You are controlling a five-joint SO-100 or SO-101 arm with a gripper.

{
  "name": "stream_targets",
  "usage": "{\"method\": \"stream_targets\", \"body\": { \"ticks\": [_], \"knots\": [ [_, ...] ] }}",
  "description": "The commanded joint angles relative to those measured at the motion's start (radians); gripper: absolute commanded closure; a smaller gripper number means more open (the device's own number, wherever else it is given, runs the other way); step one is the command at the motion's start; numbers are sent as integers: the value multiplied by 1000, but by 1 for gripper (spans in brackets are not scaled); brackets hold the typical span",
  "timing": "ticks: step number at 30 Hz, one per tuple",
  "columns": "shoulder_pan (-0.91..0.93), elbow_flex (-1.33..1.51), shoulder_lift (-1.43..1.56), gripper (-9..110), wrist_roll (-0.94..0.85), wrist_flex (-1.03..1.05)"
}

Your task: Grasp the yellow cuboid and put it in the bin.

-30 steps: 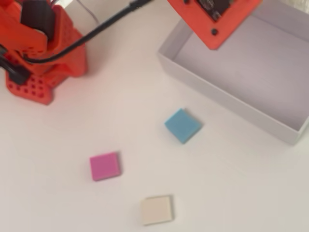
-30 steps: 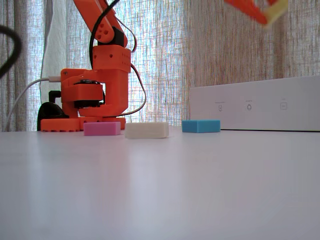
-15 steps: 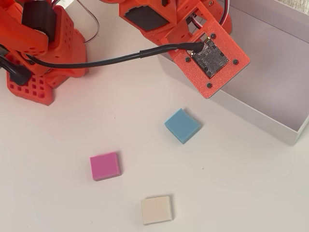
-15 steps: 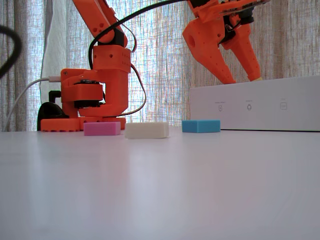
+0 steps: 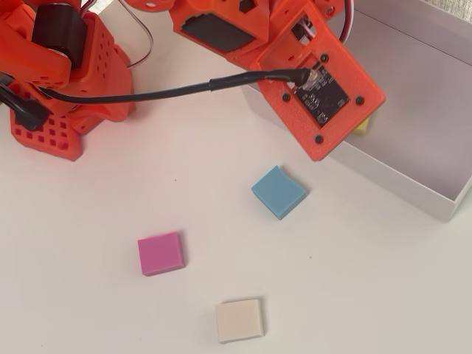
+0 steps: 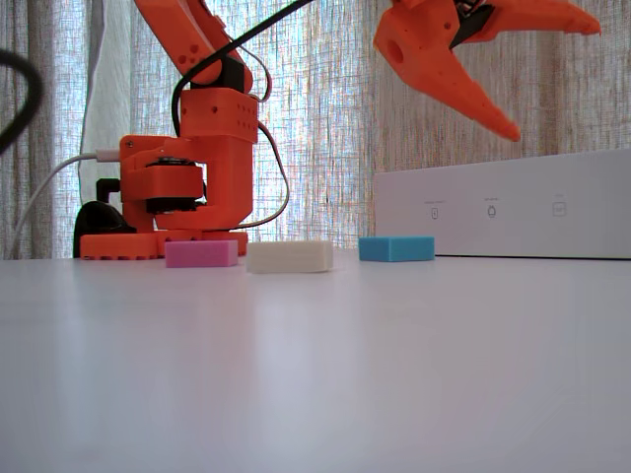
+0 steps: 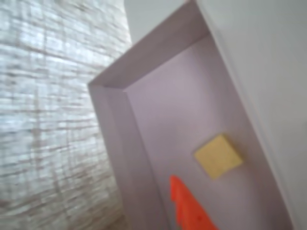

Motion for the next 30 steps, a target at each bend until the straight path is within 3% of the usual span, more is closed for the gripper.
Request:
{"method": "stream_targets", "body": {
  "ticks": [1, 9, 15, 20, 30],
  "knots": [
    [87, -49, 133, 54, -3, -67],
    [543, 83, 500, 58, 74, -396],
    [781, 132, 739, 69, 367, -64],
    [824, 232, 853, 70, 431, 267],
    [813, 552, 1078, 70, 434, 405]
  ]
}}
